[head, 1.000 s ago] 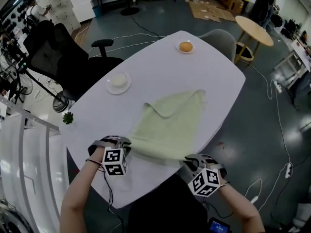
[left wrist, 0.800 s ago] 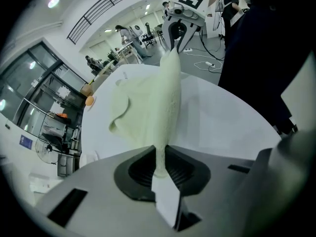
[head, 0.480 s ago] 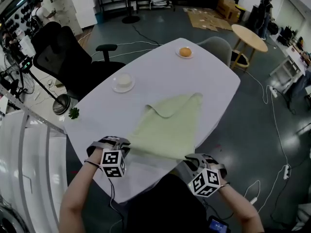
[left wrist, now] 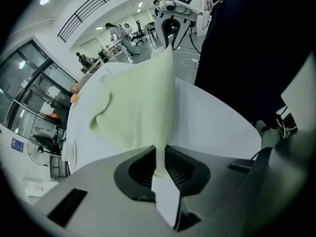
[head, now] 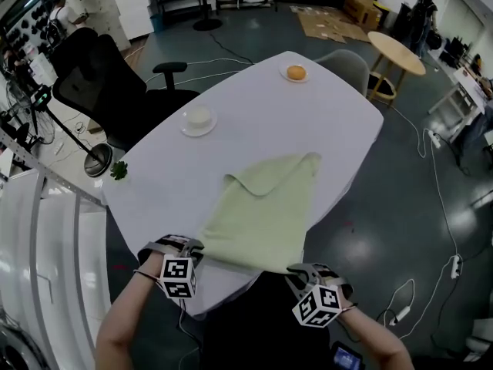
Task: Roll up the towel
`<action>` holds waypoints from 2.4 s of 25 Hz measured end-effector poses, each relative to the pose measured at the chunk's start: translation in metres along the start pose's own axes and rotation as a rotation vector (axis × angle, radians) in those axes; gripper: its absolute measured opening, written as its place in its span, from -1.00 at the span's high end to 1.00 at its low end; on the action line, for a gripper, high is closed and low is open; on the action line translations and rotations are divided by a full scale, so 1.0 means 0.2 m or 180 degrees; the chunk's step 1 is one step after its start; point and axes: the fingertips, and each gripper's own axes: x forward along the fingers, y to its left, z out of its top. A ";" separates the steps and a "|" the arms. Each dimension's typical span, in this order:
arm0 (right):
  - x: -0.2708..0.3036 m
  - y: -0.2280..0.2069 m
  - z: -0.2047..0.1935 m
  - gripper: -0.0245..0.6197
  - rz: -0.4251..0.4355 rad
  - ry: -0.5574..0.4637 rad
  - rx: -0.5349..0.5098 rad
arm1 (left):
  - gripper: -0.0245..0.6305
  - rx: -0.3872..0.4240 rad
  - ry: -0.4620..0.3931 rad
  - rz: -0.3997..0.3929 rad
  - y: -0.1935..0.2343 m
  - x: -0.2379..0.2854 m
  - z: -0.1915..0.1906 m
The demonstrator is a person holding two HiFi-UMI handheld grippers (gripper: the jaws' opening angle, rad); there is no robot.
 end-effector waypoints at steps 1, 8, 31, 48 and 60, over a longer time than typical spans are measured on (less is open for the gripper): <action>0.01 0.01 -0.01 0.76 0.0024 0.0014 0.0018 | 0.74 -0.0014 -0.0002 -0.0031 -0.01 0.02 0.00; 0.01 -0.09 -0.03 0.72 0.0216 -0.0097 0.0478 | 0.73 -0.0146 -0.0037 -0.0166 0.09 0.03 0.03; 0.16 -0.62 -0.15 0.68 0.0405 -0.0212 0.1007 | 0.68 -0.0292 0.0144 -0.0203 0.55 0.25 0.11; 0.20 -0.79 -0.24 0.25 0.0310 -0.0186 0.1237 | -0.08 -0.0928 -0.0234 -0.0035 0.80 0.17 0.25; 0.10 -0.88 -0.23 0.26 0.0103 -0.0369 0.1365 | 0.37 -0.1161 -0.0438 -0.0328 0.90 0.43 0.67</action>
